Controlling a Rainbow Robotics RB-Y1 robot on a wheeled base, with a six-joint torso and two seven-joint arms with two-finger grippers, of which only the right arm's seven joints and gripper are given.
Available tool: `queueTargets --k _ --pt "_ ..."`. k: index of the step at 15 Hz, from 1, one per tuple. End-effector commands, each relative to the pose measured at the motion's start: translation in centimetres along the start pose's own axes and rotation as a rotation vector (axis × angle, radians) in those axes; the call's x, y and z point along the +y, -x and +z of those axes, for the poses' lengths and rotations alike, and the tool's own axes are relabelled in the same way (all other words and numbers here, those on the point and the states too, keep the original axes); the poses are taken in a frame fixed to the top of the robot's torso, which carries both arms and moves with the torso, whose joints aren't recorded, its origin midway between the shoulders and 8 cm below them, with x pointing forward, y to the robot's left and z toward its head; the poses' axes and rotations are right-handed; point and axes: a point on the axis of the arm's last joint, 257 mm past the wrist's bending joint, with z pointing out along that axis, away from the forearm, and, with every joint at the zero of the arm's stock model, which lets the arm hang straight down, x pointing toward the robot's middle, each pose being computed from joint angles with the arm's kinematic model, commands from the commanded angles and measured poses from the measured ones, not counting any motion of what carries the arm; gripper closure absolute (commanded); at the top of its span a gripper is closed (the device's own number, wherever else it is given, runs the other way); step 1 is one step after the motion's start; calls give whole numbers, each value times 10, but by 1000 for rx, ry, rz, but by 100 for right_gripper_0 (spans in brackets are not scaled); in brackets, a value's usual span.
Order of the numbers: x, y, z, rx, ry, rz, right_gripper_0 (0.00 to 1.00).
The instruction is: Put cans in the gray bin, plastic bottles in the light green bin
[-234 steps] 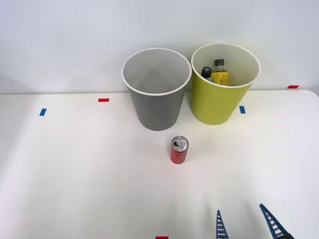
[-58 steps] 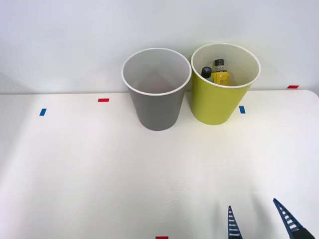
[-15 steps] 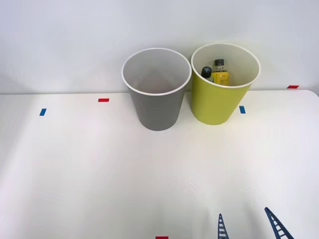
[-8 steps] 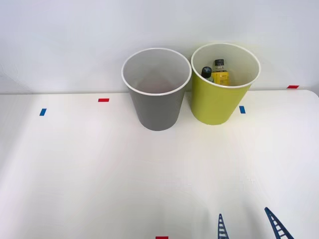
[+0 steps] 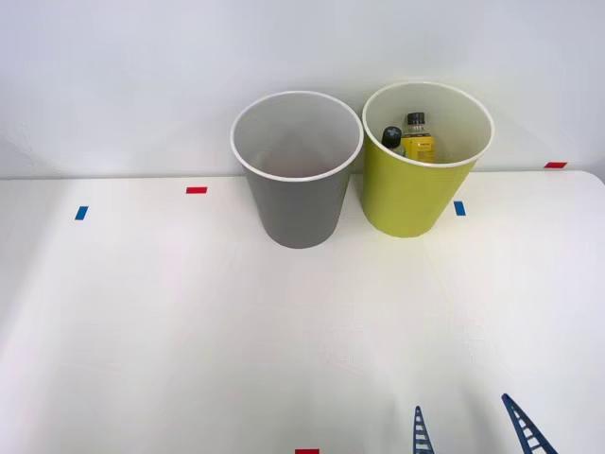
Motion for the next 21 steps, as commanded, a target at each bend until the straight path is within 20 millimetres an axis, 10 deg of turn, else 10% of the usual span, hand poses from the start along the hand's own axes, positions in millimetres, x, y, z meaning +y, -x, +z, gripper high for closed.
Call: queueTargets --k 1,21 --pt "0 0 0 0 0 0 0" --pt "0 0 0 0 0 0 0"
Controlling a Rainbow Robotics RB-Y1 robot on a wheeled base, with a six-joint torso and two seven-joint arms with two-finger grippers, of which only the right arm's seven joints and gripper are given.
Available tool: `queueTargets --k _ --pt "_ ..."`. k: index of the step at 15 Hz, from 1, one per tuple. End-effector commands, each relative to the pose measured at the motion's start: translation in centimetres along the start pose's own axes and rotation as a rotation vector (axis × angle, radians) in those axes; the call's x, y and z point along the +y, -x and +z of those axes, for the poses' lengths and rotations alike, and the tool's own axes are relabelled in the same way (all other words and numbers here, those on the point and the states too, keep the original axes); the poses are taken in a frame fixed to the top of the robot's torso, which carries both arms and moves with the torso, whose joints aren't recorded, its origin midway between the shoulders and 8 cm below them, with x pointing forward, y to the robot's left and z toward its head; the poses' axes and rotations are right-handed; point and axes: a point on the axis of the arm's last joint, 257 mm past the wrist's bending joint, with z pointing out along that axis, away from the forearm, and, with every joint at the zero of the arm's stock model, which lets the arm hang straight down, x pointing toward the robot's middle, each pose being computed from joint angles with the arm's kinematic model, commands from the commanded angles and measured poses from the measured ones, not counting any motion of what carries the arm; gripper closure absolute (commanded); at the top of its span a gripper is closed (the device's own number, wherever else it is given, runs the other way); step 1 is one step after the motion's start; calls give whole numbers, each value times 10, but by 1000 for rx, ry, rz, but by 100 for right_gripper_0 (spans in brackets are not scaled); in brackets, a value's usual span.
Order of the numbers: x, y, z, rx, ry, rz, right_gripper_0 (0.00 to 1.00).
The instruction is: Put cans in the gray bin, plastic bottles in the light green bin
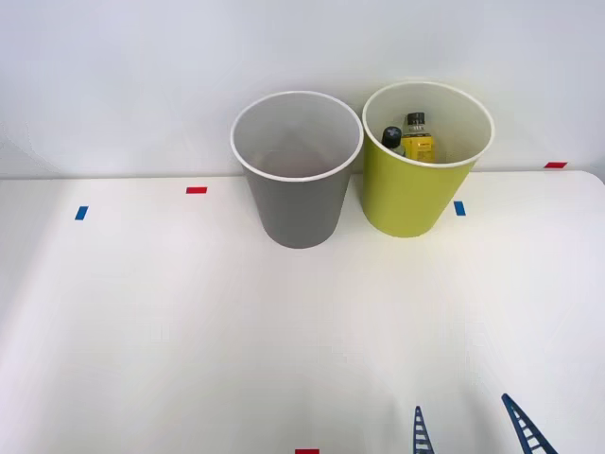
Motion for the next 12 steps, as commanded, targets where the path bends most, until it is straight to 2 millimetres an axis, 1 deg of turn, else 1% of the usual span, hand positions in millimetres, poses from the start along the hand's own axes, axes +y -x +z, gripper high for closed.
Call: queueTargets --k 1,12 --pt "0 0 0 0 0 0 0" --pt "0 0 0 0 0 0 0"
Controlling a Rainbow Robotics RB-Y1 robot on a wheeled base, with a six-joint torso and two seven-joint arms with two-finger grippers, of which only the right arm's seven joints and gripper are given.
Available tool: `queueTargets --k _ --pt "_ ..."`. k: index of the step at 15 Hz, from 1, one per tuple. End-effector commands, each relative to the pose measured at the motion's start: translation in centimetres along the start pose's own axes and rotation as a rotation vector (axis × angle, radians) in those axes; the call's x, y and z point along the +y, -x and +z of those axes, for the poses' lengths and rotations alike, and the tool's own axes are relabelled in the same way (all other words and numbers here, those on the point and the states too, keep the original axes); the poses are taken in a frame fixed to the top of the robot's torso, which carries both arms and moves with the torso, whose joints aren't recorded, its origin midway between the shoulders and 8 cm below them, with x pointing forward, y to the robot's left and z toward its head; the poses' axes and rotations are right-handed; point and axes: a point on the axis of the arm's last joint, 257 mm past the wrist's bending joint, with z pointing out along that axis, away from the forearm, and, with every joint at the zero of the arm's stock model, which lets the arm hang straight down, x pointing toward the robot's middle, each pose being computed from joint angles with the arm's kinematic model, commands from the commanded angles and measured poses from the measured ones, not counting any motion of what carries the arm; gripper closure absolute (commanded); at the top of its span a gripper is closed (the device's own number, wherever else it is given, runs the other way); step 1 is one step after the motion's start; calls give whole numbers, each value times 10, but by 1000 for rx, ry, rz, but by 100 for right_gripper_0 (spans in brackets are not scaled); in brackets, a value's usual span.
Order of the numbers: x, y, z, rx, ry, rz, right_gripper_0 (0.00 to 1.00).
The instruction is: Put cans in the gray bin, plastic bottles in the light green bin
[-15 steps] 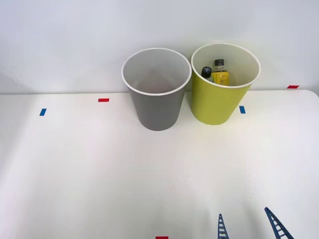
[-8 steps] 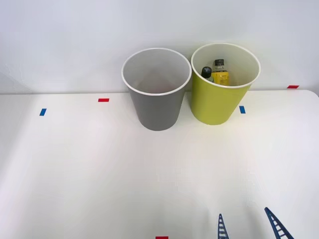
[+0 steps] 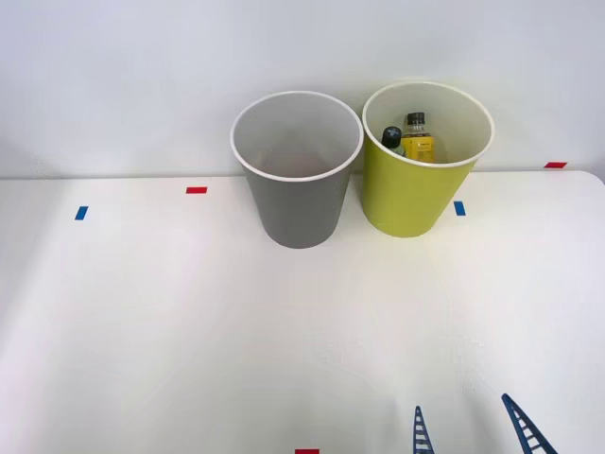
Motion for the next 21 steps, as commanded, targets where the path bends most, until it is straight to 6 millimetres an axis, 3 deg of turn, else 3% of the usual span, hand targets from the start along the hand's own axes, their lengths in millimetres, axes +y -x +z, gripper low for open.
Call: queueTargets --k 1,21 --pt "0 0 0 0 0 0 0" --pt "0 0 0 0 0 0 0"
